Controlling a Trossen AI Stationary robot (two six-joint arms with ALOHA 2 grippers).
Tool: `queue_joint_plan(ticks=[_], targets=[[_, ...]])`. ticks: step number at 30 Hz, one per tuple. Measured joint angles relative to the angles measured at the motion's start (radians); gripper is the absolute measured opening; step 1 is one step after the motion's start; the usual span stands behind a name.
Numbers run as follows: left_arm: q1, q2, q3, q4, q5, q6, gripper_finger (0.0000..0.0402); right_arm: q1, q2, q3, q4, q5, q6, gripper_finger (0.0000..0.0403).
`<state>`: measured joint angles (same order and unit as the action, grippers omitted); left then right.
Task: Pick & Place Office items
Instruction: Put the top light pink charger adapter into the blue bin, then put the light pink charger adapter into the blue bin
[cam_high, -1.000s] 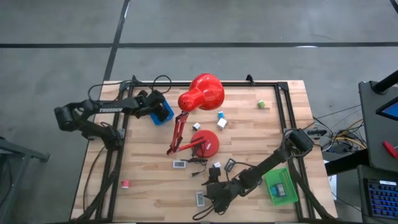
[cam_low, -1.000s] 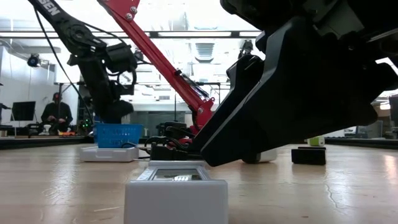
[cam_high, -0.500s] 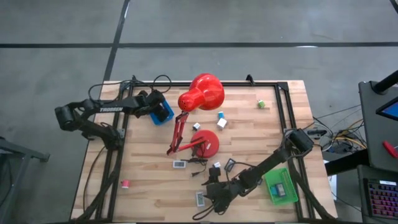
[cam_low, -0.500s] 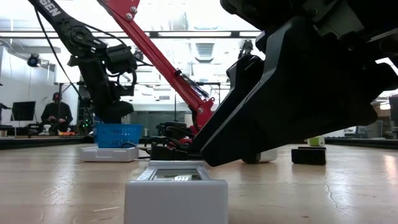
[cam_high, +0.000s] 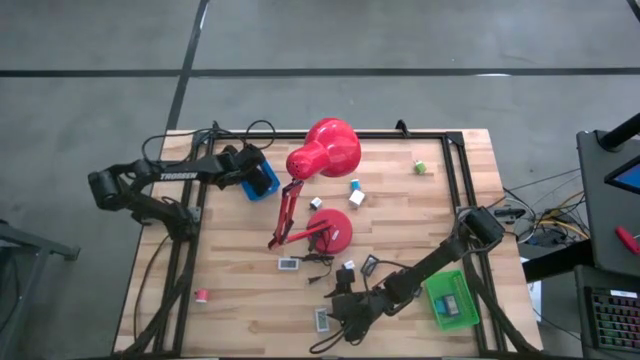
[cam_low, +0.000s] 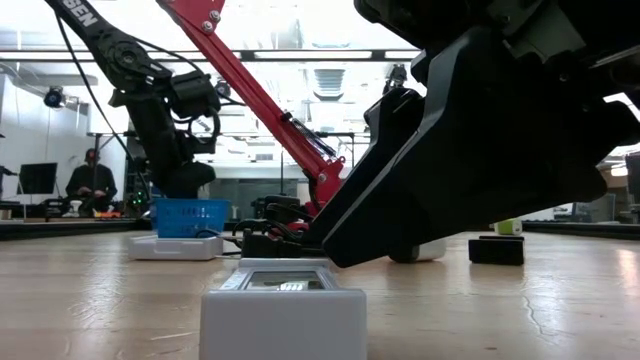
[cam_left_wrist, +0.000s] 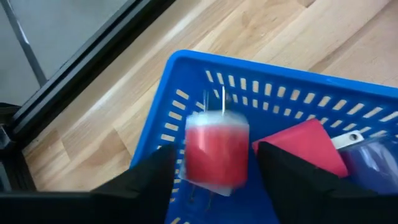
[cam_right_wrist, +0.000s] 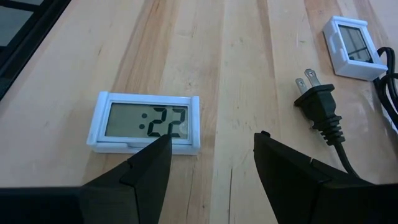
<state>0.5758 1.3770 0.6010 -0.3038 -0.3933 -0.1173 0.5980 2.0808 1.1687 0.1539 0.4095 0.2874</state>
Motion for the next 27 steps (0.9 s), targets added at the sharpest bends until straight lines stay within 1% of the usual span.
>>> queue_joint_plan(ticks=[3,8,13,20,27], targets=[[0.000,-0.004,0.000,0.003,0.000,-0.003,0.0250,0.000,0.000,0.000,0.000,0.000,0.000,0.0224],[-0.001,-0.022,-0.002,0.004,-0.004,-0.003,0.0250,0.000,0.000,0.000,0.000,0.000,0.000,0.0224],[-0.004,-0.093,-0.002,-0.011,-0.036,0.002,0.0251,0.000,0.000,0.000,0.000,0.000,0.000,0.0224],[-0.046,-0.283,-0.002,-0.121,-0.052,-0.020,0.0250,0.000,0.000,0.000,0.001,0.000,-0.003,0.0224],[-0.170,-0.505,-0.002,-0.258,-0.069,-0.106,0.0250,0.000,0.000,0.000,0.003,0.000,-0.003,0.0224]])
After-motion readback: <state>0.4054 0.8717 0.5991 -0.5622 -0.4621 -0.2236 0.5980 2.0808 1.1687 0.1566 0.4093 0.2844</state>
